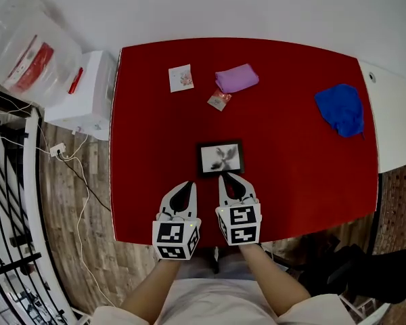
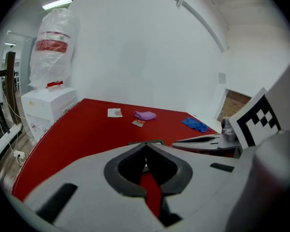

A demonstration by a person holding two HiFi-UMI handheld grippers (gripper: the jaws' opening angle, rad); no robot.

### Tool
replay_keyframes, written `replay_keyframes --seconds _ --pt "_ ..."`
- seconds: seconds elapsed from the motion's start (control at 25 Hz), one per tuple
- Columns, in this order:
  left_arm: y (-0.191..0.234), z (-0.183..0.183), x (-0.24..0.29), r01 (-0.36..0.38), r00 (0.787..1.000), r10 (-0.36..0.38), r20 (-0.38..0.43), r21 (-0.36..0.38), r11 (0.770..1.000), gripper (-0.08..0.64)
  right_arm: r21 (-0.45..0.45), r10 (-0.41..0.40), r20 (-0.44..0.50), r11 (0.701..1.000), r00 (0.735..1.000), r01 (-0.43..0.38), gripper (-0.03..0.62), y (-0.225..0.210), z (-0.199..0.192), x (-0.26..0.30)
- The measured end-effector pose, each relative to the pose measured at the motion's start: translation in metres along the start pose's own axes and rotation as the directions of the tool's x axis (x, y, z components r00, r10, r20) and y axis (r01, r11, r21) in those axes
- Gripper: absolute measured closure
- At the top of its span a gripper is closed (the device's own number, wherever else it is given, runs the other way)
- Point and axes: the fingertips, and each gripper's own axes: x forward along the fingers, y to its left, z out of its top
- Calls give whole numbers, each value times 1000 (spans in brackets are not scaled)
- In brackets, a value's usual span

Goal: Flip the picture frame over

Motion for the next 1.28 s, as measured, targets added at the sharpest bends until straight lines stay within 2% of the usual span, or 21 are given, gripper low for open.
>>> replay_keyframes --seconds 0.08,0.2,0.68,0.88,1.28 --pt "6 -3 1 2 1000 -2 -7 -2 1000 554 2 -4 -15 1000 1000 4 584 4 -3 14" --pt "15 -9 1 -1 1000 1 -19 1 1000 554 16 5 -50 1000 999 -4 529 11 -9 34" --pt "56 -25 -3 -27 998 27 -57 -5 1000 554 32 -40 -125 998 991 45 416 29 -11 90" --pt "69 -30 -6 -38 997 36 -62 -32 999 554 -14 -84 -175 996 981 82 399 29 -17 98" --pt "86 -41 -11 -58 996 52 -75 -74 996 554 -118 -152 -201 985 968 130 403 31 -28 109"
